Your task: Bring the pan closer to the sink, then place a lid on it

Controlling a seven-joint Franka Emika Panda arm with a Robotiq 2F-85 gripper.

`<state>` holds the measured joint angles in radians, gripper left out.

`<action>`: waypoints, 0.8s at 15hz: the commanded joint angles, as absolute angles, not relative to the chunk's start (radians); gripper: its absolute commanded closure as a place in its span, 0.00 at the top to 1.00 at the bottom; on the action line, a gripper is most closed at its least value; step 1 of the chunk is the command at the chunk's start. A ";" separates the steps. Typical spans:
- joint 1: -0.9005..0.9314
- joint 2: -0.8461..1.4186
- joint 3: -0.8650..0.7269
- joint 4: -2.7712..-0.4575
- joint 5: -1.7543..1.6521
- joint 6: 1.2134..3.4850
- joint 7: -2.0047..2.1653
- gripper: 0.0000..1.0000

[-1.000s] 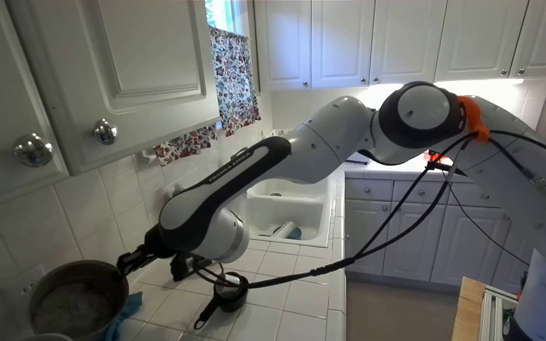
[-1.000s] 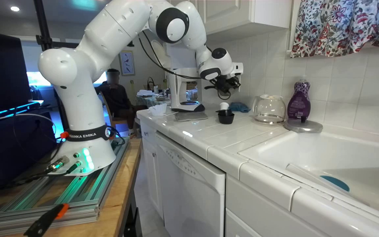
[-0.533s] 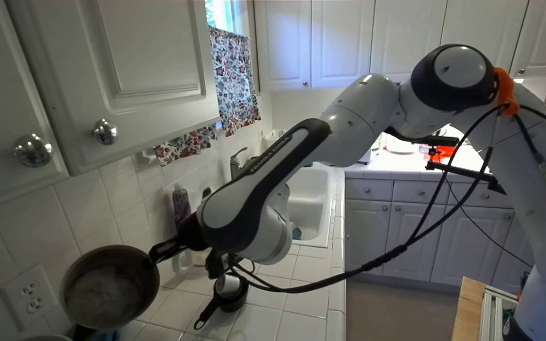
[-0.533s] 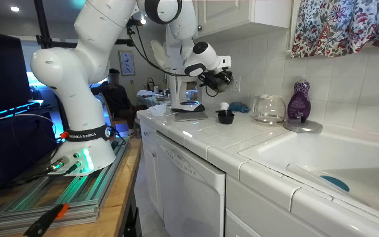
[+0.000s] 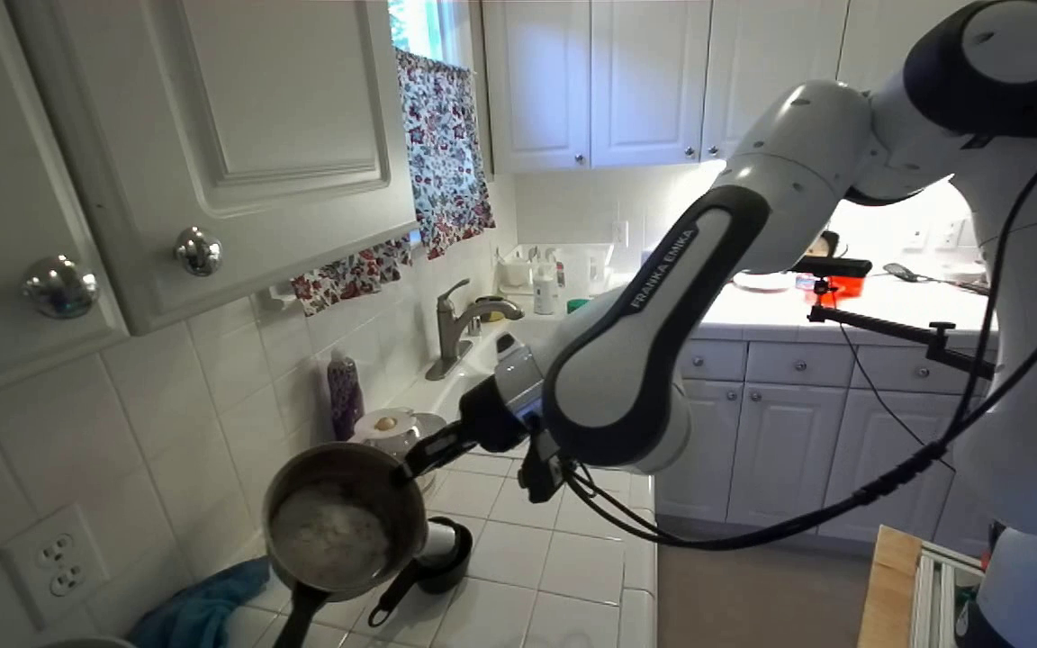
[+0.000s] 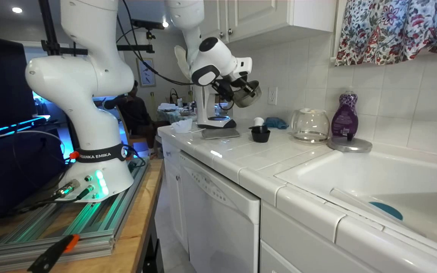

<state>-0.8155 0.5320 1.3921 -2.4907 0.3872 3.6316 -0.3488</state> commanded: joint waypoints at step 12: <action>-1.690 0.509 2.070 -2.757 0.692 3.734 -0.470 0.06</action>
<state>-1.6918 0.5100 2.0716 -2.7567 0.6923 3.7339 -0.4710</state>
